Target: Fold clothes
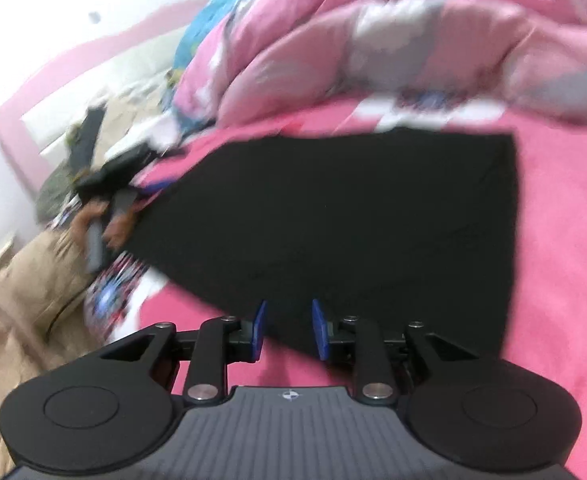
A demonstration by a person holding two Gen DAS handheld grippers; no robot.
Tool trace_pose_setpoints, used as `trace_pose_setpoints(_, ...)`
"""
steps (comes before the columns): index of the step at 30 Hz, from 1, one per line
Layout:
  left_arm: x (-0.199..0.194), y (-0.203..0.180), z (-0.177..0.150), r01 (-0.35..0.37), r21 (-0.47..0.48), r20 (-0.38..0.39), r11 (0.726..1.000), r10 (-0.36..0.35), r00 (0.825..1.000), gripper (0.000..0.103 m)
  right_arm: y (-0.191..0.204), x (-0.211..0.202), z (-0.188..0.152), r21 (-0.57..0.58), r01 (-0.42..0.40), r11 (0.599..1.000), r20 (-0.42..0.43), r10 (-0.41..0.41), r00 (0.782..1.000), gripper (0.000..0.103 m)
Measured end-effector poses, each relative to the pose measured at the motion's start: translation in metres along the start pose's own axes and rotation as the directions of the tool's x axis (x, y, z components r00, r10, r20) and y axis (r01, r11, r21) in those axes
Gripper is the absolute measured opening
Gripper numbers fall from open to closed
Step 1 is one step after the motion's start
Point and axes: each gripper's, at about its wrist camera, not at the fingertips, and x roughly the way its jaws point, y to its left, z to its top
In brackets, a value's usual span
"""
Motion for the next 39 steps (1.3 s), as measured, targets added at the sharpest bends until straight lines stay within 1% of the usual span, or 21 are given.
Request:
trace_pose_setpoints(1, 0.0, 0.0, 0.0, 0.0, 0.0, 0.0, 1.0, 0.0, 1.0, 0.103, -0.007, 0.0, 0.007, 0.018, 0.013, 1.0, 0.035, -0.014, 0.999, 0.027)
trace_pose_setpoints(2, 0.0, 0.0, 0.0, 0.0, -0.001, 0.0, 1.0, 0.0, 1.0, 0.103, -0.016, 0.001, 0.009, 0.041, 0.036, 0.999, 0.049, -0.038, 0.998, 0.027)
trace_pose_setpoints(4, 0.0, 0.0, 0.0, 0.001, -0.001, 0.0, 1.0, -0.001, 1.0, 0.103, -0.034, 0.004, 0.009, 0.085, 0.088, 0.992, 0.049, -0.093, 0.994, 0.027)
trace_pose_setpoints(5, 0.0, 0.0, 0.0, 0.001, -0.002, 0.0, 1.0, -0.001, 1.0, 0.103, -0.041, 0.006, 0.006, 0.098, 0.107, 0.989, 0.031, -0.11, 0.993, 0.026)
trace_pose_setpoints(6, 0.0, 0.0, 0.001, 0.002, -0.002, 0.0, 1.0, -0.002, 1.0, 0.103, -0.046, 0.006, -0.002, 0.11, 0.1, 0.989, 0.016, -0.102, 0.995, 0.026)
trace_pose_setpoints(7, 0.0, 0.0, 0.001, 0.002, -0.003, 0.0, 1.0, -0.002, 1.0, 0.103, -0.05, 0.001, -0.011, 0.127, 0.076, 0.989, 0.02, -0.079, 0.997, 0.026)
trace_pose_setpoints(9, 0.0, 0.0, 0.001, 0.001, -0.002, 0.0, 1.0, -0.001, 1.0, 0.103, -0.051, -0.015, -0.02, 0.143, 0.054, 0.988, 0.014, -0.057, 0.998, 0.026)
trace_pose_setpoints(12, 0.0, 0.0, 0.001, 0.0, -0.002, 0.0, 1.0, 0.0, 1.0, 0.103, -0.048, -0.034, -0.021, 0.129, 0.062, 0.99, -0.028, -0.059, 0.998, 0.026)
trace_pose_setpoints(13, 0.0, 0.0, 0.001, 0.0, -0.002, 0.0, 1.0, 0.0, 1.0, 0.103, -0.047, -0.037, -0.018, 0.117, 0.073, 0.99, -0.029, -0.07, 0.997, 0.027)
trace_pose_setpoints(16, 0.0, 0.0, 0.002, 0.001, -0.002, 0.0, 1.0, -0.001, 1.0, 0.103, -0.05, -0.028, -0.001, 0.122, 0.103, 0.987, 0.045, -0.109, 0.993, 0.027)
trace_pose_setpoints(17, 0.0, 0.0, 0.002, 0.001, -0.002, 0.0, 1.0, -0.001, 1.0, 0.103, -0.052, -0.024, 0.004, 0.126, 0.112, 0.986, 0.072, -0.122, 0.99, 0.027)
trace_pose_setpoints(18, -0.001, 0.0, 0.002, 0.002, -0.003, 0.0, 1.0, -0.002, 1.0, 0.103, -0.053, -0.025, 0.004, 0.13, 0.131, 0.983, 0.077, -0.142, 0.987, 0.027)
trace_pose_setpoints(22, -0.001, 0.001, 0.002, 0.006, -0.007, 0.001, 1.0, -0.006, 1.0, 0.103, -0.058, -0.04, -0.013, 0.143, 0.229, 0.963, 0.042, -0.237, 0.971, 0.026)
trace_pose_setpoints(26, -0.001, 0.0, 0.002, 0.002, -0.005, 0.0, 1.0, -0.002, 1.0, 0.103, -0.064, -0.055, -0.029, 0.151, 0.324, 0.934, 0.006, -0.329, 0.944, 0.026)
trace_pose_setpoints(29, -0.001, 0.0, 0.002, 0.001, -0.004, 0.0, 1.0, -0.001, 1.0, 0.103, -0.06, -0.073, -0.038, 0.151, 0.396, 0.906, -0.023, -0.398, 0.917, 0.027)
trace_pose_setpoints(30, -0.001, 0.0, 0.002, 0.001, -0.004, 0.0, 1.0, -0.001, 1.0, 0.103, -0.055, -0.078, -0.037, 0.155, 0.394, 0.906, -0.009, -0.398, 0.917, 0.027)
trace_pose_setpoints(32, -0.001, 0.0, 0.002, 0.001, -0.004, 0.0, 1.0, -0.001, 1.0, 0.103, -0.039, -0.076, -0.028, 0.127, 0.349, 0.928, 0.055, -0.358, 0.932, 0.027)
trace_pose_setpoints(33, -0.001, 0.0, 0.002, 0.001, -0.005, 0.0, 1.0, -0.001, 1.0, 0.103, -0.028, -0.067, -0.022, 0.092, 0.322, 0.942, 0.072, -0.329, 0.942, 0.027)
trace_pose_setpoints(35, -0.002, 0.001, 0.002, 0.004, -0.007, 0.001, 1.0, -0.004, 1.0, 0.103, -0.008, -0.042, -0.013, 0.004, 0.277, 0.961, 0.071, -0.276, 0.958, 0.026)
trace_pose_setpoints(37, -0.002, 0.001, 0.001, 0.007, -0.009, 0.002, 1.0, -0.007, 1.0, 0.103, 0.008, -0.016, -0.014, -0.105, 0.291, 0.951, 0.009, -0.292, 0.956, 0.025)
trace_pose_setpoints(39, -0.003, 0.002, 0.001, 0.011, -0.011, 0.003, 1.0, -0.011, 1.0, 0.103, 0.01, -0.013, -0.026, -0.164, 0.339, 0.926, -0.035, -0.349, 0.937, 0.025)
